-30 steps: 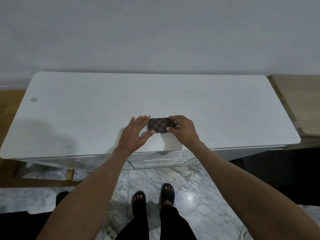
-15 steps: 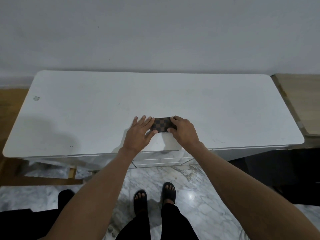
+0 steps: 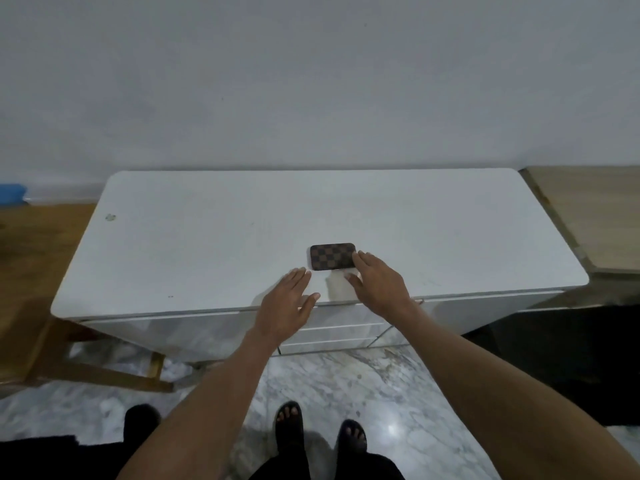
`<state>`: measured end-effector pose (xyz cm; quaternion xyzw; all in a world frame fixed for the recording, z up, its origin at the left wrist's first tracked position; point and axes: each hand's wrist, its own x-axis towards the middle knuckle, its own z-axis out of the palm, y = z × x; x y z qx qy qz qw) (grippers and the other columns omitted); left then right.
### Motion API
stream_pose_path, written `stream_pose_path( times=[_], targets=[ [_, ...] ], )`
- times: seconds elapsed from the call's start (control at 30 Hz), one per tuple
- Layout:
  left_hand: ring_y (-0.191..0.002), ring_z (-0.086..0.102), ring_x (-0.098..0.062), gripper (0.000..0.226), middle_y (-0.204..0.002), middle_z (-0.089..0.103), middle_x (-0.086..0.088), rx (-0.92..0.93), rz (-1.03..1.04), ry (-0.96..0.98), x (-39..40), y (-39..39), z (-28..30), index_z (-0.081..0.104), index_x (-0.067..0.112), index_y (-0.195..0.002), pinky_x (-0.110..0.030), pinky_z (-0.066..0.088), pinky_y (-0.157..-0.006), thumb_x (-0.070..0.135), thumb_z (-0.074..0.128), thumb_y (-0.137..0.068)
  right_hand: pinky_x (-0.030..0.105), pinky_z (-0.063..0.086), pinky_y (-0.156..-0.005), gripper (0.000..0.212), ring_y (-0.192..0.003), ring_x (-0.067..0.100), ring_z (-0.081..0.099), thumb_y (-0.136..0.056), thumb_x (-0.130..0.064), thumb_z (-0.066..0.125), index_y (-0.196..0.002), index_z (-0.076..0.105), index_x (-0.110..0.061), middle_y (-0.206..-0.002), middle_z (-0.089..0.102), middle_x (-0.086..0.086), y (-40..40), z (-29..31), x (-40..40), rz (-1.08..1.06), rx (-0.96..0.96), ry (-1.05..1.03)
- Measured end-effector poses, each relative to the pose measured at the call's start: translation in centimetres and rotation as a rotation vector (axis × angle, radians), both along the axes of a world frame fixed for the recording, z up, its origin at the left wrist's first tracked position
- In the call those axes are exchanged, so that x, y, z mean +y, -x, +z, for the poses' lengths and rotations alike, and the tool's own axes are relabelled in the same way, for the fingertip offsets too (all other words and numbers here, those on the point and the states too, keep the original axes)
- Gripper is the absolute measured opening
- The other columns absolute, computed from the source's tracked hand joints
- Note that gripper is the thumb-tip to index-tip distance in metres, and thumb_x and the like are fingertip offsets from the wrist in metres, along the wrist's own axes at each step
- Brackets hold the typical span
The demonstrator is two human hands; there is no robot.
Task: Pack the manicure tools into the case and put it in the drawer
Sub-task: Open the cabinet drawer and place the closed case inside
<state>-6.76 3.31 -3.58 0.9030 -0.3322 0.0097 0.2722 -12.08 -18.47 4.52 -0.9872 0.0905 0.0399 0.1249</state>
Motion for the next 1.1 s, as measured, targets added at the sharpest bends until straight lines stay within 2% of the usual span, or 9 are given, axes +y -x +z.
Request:
stream_pose_path(
  times=[0.1,0.27,0.37,0.47,0.57,0.67,0.73,0.87,1.1],
  targets=[
    [-0.131,0.061,-0.030,0.054,-0.138,0.065,-0.017,-0.087,-0.010,0.030,1.2,2.6,-0.3,0.065,-0.002,-0.135,-0.042,0.047,-0.112,0.038,0.047,-0.102,0.036,0.033,-0.114,0.058,-0.145,0.022,0.031,-0.102,-0.043,0.039,-0.150,0.032,-0.011,-0.155,0.036,0.007,2.1,-0.4,-0.2,0.029,0.031,0.014],
    [-0.127,0.064,-0.028,0.049,-0.135,0.067,-0.016,-0.150,0.022,0.011,1.8,7.5,-1.3,0.068,-0.002,-0.130,-0.038,0.051,-0.107,0.033,0.046,-0.103,0.036,0.033,-0.113,0.054,-0.143,0.025,0.034,-0.102,-0.037,0.041,-0.147,0.038,-0.006,-0.152,0.041,0.011,6.1,-1.6,-1.2,0.096,-0.043,0.019],
    [-0.123,0.067,-0.031,0.061,-0.133,0.068,-0.018,-0.115,0.051,-0.058,1.7,9.5,-2.4,0.067,-0.003,-0.131,-0.039,0.048,-0.108,0.043,0.032,-0.109,0.037,0.039,-0.110,0.049,-0.138,0.026,0.043,-0.101,-0.033,0.046,-0.141,0.047,-0.004,-0.145,0.051,0.012,8.7,-3.1,-1.8,0.113,-0.117,0.023],
    [-0.132,0.059,-0.039,0.067,-0.143,0.059,-0.024,-0.018,0.099,-0.181,1.2,9.8,-3.4,0.058,-0.006,-0.140,-0.048,0.039,-0.113,0.046,0.040,-0.101,0.041,0.050,-0.101,0.046,-0.131,0.029,0.050,-0.099,-0.033,0.049,-0.136,0.052,-0.005,-0.138,0.056,0.013,10.8,-4.6,-2.6,0.110,-0.110,0.016],
    [-0.146,0.043,-0.040,0.081,-0.154,0.046,-0.026,0.067,0.139,-0.245,0.5,9.8,-4.0,0.046,-0.007,-0.149,-0.048,0.026,-0.121,0.054,0.036,-0.097,0.043,0.046,-0.105,0.053,-0.134,0.032,0.044,-0.099,-0.035,0.048,-0.141,0.044,-0.004,-0.144,0.048,0.016,12.0,-6.1,-3.7,0.100,-0.034,0.018],
    [-0.151,0.034,-0.038,0.086,-0.159,0.040,-0.025,0.078,0.190,-0.241,0.1,9.1,-4.1,0.040,-0.006,-0.153,-0.046,0.022,-0.124,0.057,0.034,-0.096,0.044,0.027,-0.118,0.065,-0.145,0.032,0.026,-0.100,-0.040,0.043,-0.150,0.026,-0.002,-0.156,0.030,0.018,11.6,-7.4,-4.6,0.112,0.072,0.042],
    [-0.150,0.036,-0.040,0.086,-0.158,0.041,-0.026,0.081,0.214,-0.236,0.1,8.6,-4.2,0.039,-0.007,-0.153,-0.047,0.023,-0.124,0.057,0.036,-0.096,0.047,0.021,-0.120,0.069,-0.148,0.031,0.019,-0.100,-0.044,0.038,-0.152,0.019,-0.002,-0.159,0.023,0.017,10.9,-8.0,-5.0,0.102,0.112,0.054],
    [-0.147,0.040,-0.040,0.082,-0.156,0.044,-0.025,0.084,0.200,-0.239,1.0,7.6,-4.3,0.041,-0.004,-0.153,-0.050,0.027,-0.124,0.054,0.038,-0.096,0.048,0.018,-0.120,0.072,-0.149,0.030,0.016,-0.100,-0.045,0.039,-0.153,0.013,-0.004,-0.161,0.016,0.015,10.1,-9.0,-5.1,0.090,0.145,0.061],
    [-0.140,0.050,-0.039,0.080,-0.150,0.053,-0.024,0.068,0.150,-0.233,1.9,7.0,-3.9,0.051,-0.003,-0.147,-0.048,0.033,-0.121,0.053,0.042,-0.091,0.050,0.020,-0.120,0.081,-0.149,0.031,0.016,-0.095,-0.034,0.055,-0.153,0.007,-0.001,-0.161,0.013,0.016,10.0,-9.3,-4.6,0.085,0.176,0.102]
  ],
)
